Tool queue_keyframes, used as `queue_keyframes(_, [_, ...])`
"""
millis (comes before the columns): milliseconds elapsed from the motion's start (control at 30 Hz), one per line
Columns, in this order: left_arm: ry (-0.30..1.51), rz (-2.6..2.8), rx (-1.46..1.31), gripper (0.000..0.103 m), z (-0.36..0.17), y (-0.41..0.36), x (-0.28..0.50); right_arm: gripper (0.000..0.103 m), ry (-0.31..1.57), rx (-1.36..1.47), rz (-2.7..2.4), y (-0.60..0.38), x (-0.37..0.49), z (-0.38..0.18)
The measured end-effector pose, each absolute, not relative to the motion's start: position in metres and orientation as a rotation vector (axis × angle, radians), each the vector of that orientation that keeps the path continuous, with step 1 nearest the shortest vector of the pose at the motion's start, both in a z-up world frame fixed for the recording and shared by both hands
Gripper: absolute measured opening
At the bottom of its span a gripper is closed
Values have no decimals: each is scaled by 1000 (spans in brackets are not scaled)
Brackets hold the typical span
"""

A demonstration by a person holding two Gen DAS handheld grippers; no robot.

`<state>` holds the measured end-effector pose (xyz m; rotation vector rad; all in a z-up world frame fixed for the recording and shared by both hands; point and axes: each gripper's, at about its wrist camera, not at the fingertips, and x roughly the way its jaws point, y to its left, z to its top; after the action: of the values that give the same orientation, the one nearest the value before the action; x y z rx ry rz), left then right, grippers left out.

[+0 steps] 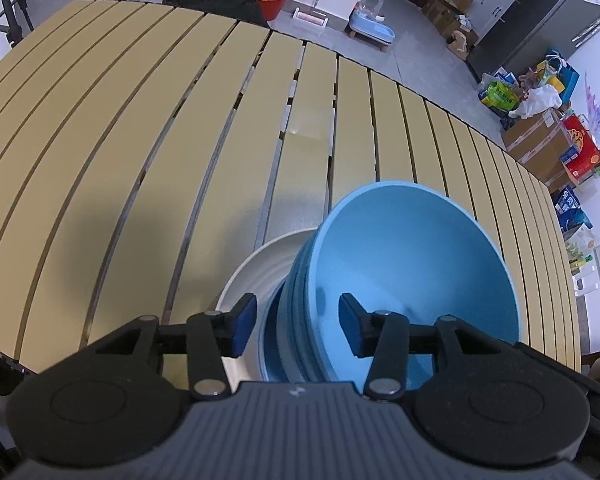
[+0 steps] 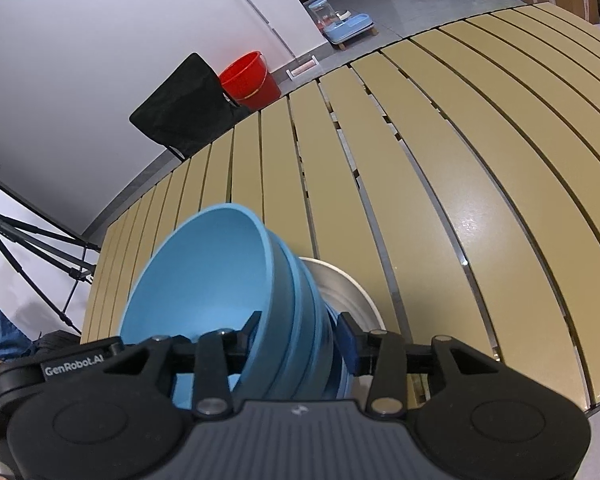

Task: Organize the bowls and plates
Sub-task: 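Open both grippers and pull them back from the stacked bowls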

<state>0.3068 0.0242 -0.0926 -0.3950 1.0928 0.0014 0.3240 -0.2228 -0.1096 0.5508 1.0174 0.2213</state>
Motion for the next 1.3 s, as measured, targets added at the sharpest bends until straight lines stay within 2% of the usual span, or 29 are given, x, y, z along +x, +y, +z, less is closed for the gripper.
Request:
queue_keyframes(133, [1061,5,-387,58,-86,26,301,57,994,544,213,-224,322,-103])
queue_keyframes(333, [1008,6,-359,74,-73,24,289,79,939,531,211,-233,311,-92])
queue_keyframes(400, [979,12,-338,85,-68,24,283,87,915,521,214,-237,305,-88])
queue_keyframes(567, [901,18,-297,103,-54,19,263,103,857,489,205,-248,289,-77])
queue_keyframes(967, [662,28,-160,103,-11,4,188,103,726,324,199,-254,231,-41])
queue_keyframes(1300, [591,8,-85,103,7,0,118,103,635,170,218,-239,162,-15])
